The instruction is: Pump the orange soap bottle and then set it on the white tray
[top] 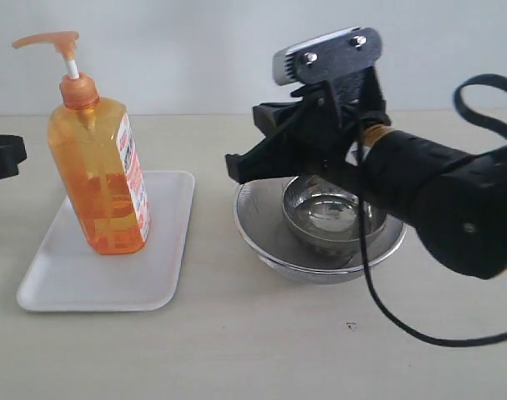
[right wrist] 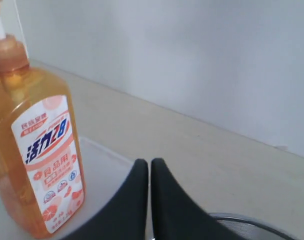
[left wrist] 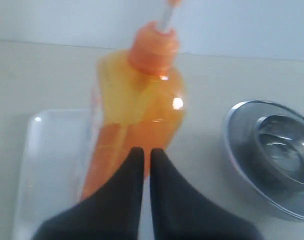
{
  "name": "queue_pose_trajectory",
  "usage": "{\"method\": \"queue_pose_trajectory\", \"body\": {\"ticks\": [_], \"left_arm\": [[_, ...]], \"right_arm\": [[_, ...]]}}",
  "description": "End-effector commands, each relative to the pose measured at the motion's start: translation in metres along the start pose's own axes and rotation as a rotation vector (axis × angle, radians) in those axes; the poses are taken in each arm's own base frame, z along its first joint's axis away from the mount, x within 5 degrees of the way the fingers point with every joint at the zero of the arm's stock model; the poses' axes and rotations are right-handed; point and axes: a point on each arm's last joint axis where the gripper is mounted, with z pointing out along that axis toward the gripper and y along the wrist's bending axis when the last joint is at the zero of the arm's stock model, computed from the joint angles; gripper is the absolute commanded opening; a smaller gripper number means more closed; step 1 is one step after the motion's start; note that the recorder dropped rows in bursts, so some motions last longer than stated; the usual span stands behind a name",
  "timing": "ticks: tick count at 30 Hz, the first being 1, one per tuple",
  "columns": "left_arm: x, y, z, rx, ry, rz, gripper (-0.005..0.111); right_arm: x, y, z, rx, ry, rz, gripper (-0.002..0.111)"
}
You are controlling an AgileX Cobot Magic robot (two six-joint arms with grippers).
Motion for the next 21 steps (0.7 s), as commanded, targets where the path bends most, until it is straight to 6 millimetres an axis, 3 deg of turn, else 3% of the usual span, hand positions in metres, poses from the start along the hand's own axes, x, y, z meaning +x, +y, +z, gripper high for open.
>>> {"method": "queue_pose_trajectory", "body": {"ticks": [1,10,16,21], "left_arm": [[0.009,-0.017,-0.029,0.161,-0.040,-0.011,0.005],[0.028,-0.032,-0.075,0.312,-0.173,-0.022,0.005],[0.042,-0.033,-0.088,0.327,-0.218,-0.020,0.005],[0.050,-0.035,-0.093,0.360,-0.224,-0.013,0.005]], "right_arm": [[-0.012,-0.009,-0.034,0.060,-0.048,0.002,0.000],[-0.022,-0.012,-0.096,0.041,-0.071,-0.019,0.000],[-0.025,-0.016,-0.136,0.050,-0.153,0.020,0.000],[-0.021,-0.017,-0.156,0.039,-0.167,0.025,0.000]]}}
